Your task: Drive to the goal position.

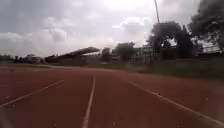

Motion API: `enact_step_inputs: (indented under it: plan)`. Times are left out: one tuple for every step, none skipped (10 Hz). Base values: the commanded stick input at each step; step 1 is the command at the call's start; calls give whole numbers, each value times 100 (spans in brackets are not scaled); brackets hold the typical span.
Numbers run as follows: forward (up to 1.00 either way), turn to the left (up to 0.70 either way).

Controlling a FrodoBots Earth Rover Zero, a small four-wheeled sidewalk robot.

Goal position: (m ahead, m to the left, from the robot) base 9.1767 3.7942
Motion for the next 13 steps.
enact_step_inputs:
  plan:
    - [45, 0]
    - [45, 0]
    - [45, 0]
    - [45, 0]
    - [45, 0]
    - [45, 0]
    - [45, 0]
    - [45, 0]
    - [45, 0]
    - [45, 0]
    - [45, 0]
    - [45, 0]
    - [45, 0]
